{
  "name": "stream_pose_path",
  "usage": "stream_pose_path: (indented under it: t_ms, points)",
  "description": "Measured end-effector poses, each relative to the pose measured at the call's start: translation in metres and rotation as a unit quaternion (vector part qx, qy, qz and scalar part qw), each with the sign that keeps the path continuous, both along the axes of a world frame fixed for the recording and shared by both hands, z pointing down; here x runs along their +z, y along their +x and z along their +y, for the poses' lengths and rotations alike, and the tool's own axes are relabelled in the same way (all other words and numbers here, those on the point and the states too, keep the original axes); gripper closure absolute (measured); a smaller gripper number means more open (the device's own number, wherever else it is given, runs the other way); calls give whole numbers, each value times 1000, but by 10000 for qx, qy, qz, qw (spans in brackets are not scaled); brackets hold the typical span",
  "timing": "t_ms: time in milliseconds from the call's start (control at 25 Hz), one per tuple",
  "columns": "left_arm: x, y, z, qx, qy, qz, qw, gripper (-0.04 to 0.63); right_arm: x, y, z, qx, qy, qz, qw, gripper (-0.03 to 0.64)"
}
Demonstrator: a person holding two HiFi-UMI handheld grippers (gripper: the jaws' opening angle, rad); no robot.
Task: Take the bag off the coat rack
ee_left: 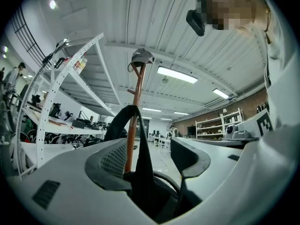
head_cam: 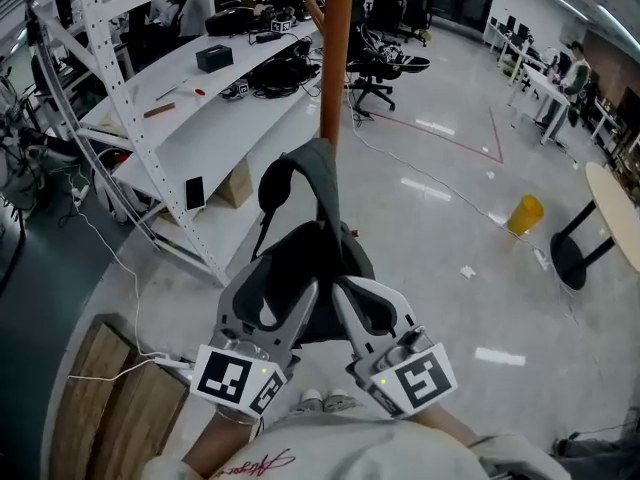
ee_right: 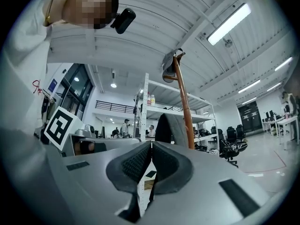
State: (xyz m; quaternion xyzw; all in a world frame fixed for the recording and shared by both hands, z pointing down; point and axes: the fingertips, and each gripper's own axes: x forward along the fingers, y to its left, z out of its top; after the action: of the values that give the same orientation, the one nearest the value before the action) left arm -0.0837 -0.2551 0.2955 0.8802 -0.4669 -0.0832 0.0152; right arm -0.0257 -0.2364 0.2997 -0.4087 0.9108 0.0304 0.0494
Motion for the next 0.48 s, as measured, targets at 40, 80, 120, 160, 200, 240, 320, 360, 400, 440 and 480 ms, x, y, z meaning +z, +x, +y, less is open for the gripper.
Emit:
stream_pose_path:
  t_ms: [40, 80, 120, 160, 200, 240, 320, 360, 400, 440, 480]
  points:
    - [0, 0, -3, -45, -22, 9, 10000, 311, -3, 1, -2, -36, 82, -41, 10000, 597]
    - [0, 1, -7, -88, -40, 14, 10000, 311, -5, 3, -4, -51, 131, -77, 9999, 597]
    - [0, 2, -12, -134, -53, 17, 9999, 311, -5, 6, -7, -46, 122, -83, 9999, 597]
    - [0, 4, -17, -178, -60, 23, 9998, 311, -5, 9, -9, -29, 70, -56, 10000, 597]
    - [-1, 5, -22, -215, -62, 41, 9997, 311, -4, 13, -12, -5, 24, -25, 10000, 597]
    - [-3, 7, -28, -243, -58, 71, 9997, 311, -4, 17, -16, 18, 4, -8, 10000, 597]
    - [-8, 13, -42, -274, -38, 133, 9995, 311, -6, 23, -23, 43, 28, -11, 10000, 597]
    - [-11, 16, -48, -284, -26, 156, 9995, 311, -7, 26, -26, 41, 48, -16, 10000, 597]
    - [-13, 20, -54, -295, -14, 179, 9994, 310, -7, 29, -28, 38, 41, -18, 10000, 597]
    - [-15, 23, -59, -311, 1, 203, 9993, 311, -6, 31, -31, 47, -4, -21, 10000, 597]
    - [-18, 25, -65, -335, 23, 224, 9992, 311, -4, 34, -33, 67, -67, -25, 10000, 597]
